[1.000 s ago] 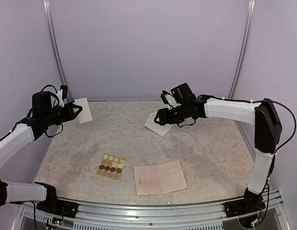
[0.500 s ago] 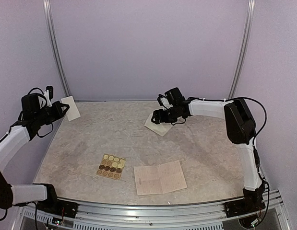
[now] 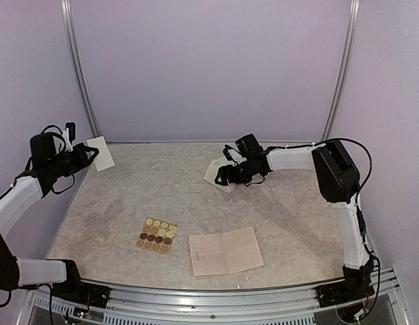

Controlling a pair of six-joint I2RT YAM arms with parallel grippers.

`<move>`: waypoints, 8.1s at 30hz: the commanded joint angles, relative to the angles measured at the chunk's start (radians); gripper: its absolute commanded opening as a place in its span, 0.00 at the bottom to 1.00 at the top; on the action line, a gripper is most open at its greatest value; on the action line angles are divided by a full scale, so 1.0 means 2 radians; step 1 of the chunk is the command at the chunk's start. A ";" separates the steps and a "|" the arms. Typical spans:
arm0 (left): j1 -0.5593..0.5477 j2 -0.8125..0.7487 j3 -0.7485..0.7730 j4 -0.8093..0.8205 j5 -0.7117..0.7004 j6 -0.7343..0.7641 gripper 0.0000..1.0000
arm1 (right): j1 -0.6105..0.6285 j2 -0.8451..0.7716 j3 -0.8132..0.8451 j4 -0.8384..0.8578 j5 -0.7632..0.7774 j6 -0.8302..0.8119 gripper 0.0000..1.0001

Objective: Place the letter into the envelope and seal it

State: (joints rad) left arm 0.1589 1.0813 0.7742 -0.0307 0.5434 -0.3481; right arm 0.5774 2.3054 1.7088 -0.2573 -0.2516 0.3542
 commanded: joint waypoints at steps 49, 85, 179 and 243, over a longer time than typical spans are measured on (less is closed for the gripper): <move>0.000 -0.001 -0.012 0.022 0.015 -0.004 0.00 | -0.138 -0.129 -0.080 -0.110 -0.152 -0.082 0.76; 0.000 0.002 -0.010 0.017 0.013 -0.002 0.00 | -0.147 0.023 0.045 -0.262 -0.264 -0.211 0.51; -0.366 -0.097 -0.021 0.095 -0.119 -0.112 0.00 | 0.168 -0.356 -0.173 0.074 -0.074 0.051 0.91; -0.590 -0.113 -0.002 0.009 -0.246 -0.146 0.00 | 0.197 -0.407 -0.197 -0.010 -0.210 -0.024 0.27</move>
State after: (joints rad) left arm -1.0229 0.8856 0.7921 -0.0273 0.0967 -0.6277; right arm 0.9974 1.5124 1.2991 -0.2523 -0.7387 0.3374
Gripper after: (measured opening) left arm 0.007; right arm 0.145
